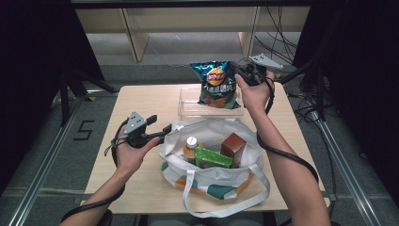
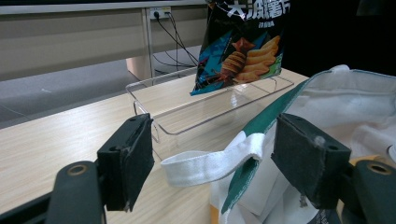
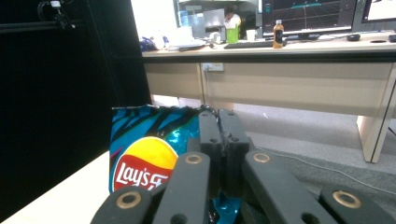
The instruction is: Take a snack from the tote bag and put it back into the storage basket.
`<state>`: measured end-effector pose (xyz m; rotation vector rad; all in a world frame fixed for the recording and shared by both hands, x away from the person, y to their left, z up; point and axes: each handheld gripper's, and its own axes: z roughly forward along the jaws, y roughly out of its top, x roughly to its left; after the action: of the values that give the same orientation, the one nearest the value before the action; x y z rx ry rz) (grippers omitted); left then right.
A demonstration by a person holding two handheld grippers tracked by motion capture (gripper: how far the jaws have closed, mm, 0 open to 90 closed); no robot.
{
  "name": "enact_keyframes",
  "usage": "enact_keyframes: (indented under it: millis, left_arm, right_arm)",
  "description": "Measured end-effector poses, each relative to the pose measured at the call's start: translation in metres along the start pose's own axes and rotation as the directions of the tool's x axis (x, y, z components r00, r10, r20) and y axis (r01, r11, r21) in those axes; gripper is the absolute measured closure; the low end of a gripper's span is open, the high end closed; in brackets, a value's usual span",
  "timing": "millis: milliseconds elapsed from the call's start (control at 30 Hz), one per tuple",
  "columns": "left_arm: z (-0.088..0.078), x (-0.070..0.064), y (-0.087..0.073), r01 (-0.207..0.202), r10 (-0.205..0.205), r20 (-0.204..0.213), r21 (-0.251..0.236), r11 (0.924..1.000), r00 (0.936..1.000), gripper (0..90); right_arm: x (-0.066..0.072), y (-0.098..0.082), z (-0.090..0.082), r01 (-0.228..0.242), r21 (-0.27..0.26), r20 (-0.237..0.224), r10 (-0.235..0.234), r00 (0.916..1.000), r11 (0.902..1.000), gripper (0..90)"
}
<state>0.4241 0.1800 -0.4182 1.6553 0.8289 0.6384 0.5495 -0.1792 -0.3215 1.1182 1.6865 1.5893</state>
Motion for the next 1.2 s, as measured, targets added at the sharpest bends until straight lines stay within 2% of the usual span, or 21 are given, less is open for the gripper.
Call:
enact_keyframes:
  millis: [233,267,367,667,700,767,800,933,1000,1100,1167,1200]
  left_arm:
    - [0.000,0.000,0.000,0.000,0.000,0.001,0.001,1.0000,1.0000,27.9]
    - [0.000,0.000,0.000,0.004,-0.004,0.001,0.002,1.0000,1.0000,27.9]
    - [0.000,0.000,0.000,0.003,-0.003,0.000,0.000,1.0000,1.0000,27.9]
    - [0.000,0.000,0.000,0.006,-0.006,0.001,0.001,1.0000,1.0000,27.9]
    - [0.000,-0.001,0.000,0.007,-0.007,0.001,0.001,1.0000,1.0000,27.8]
    - [0.000,-0.001,-0.001,0.008,-0.008,0.002,0.002,1.0000,1.0000,27.9]
    - [0.001,0.000,-0.001,-0.001,0.001,0.003,0.003,1.0000,1.0000,27.8]
    - [0.000,0.000,-0.001,0.006,-0.006,0.003,0.002,1.0000,1.0000,27.8]
    - [0.000,-0.001,-0.001,0.010,-0.010,0.003,0.001,0.9999,0.9999,27.8]
    - [0.000,-0.001,-0.001,0.011,-0.011,0.003,0.002,0.9999,0.9999,27.8]
    - [0.000,0.000,0.000,-0.003,0.003,0.004,0.003,1.0000,1.0000,27.8]
    - [0.000,0.000,0.000,-0.002,0.002,0.004,0.003,1.0000,1.0000,27.8]
  right_arm:
    - [-0.003,-0.001,0.005,0.018,-0.001,0.005,-0.018,0.9998,0.9998,89.9]
    - [-0.003,-0.002,0.006,-0.001,0.005,0.013,0.001,0.9999,1.0000,89.9]
    - [-0.005,-0.003,0.008,0.009,0.000,0.015,-0.009,0.9998,1.0000,89.9]
    - [-0.010,-0.009,0.014,-0.030,0.034,0.036,0.029,0.9989,0.9990,89.8]
    - [-0.012,-0.009,0.015,-0.002,0.026,0.034,0.001,0.9994,0.9997,89.8]
    - [-0.013,-0.009,0.017,-0.006,0.028,0.037,0.005,0.9993,0.9996,89.8]
    - [-0.012,-0.010,0.017,-0.025,0.031,0.042,0.024,0.9988,0.9992,89.8]
    - [-0.015,-0.010,0.019,-0.027,0.040,0.040,0.025,0.9989,0.9989,89.8]
    - [-0.014,-0.011,0.020,-0.043,0.044,0.049,0.041,0.9980,0.9981,89.7]
    - [-0.016,-0.011,0.022,-0.026,0.037,0.050,0.024,0.9985,0.9990,89.8]
    - [-0.017,-0.010,0.023,-0.015,0.039,0.048,0.013,0.9988,0.9991,89.7]
    - [-0.015,-0.011,0.023,-0.046,0.044,0.052,0.043,0.9977,0.9980,89.8]
